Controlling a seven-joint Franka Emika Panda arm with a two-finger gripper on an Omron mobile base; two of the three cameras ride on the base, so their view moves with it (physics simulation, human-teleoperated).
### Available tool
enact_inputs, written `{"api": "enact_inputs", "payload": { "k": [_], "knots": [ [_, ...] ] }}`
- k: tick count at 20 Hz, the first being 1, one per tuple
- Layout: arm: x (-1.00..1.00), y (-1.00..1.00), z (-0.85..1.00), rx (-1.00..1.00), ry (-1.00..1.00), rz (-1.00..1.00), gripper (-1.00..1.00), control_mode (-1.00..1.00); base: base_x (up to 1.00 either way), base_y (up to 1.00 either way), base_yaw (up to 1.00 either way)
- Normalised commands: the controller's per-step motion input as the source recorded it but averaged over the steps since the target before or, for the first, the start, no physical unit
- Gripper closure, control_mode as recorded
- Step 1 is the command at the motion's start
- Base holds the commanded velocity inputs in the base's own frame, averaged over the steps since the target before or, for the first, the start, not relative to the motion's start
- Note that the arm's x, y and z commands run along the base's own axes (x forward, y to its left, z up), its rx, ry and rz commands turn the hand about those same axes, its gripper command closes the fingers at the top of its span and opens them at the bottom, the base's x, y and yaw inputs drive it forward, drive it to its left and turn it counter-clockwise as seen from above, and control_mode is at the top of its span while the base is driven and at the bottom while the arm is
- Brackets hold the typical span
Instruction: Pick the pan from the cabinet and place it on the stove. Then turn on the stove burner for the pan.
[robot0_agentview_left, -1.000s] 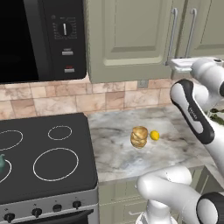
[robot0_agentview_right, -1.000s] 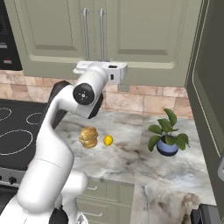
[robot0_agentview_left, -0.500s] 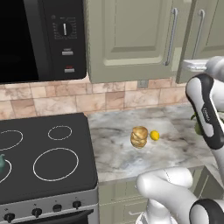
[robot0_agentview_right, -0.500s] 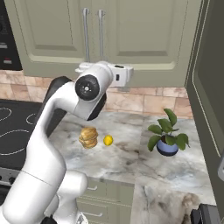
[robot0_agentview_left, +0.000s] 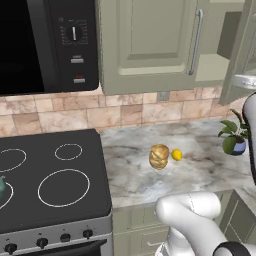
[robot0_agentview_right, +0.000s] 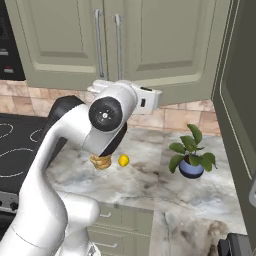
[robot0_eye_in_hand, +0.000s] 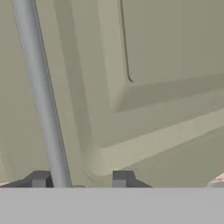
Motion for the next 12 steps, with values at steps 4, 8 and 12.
{"api": "enact_inputs", "payload": {
  "k": [4, 8, 12],
  "knots": [
    [-0.75, -0.51, -0.41, 0.13, -0.09, -0.05, 1.0, -1.0, 0.0, 0.0, 0.0],
    [-0.5, -0.16, -0.2, 0.06, 0.0, -0.04, -1.0, -1.0, 0.0, 0.0, 0.0],
    [-0.38, 0.1, 0.0, 0.0, 0.0, -0.06, -1.0, -1.0, 0.0, 0.0, 0.0]
  ]
}}
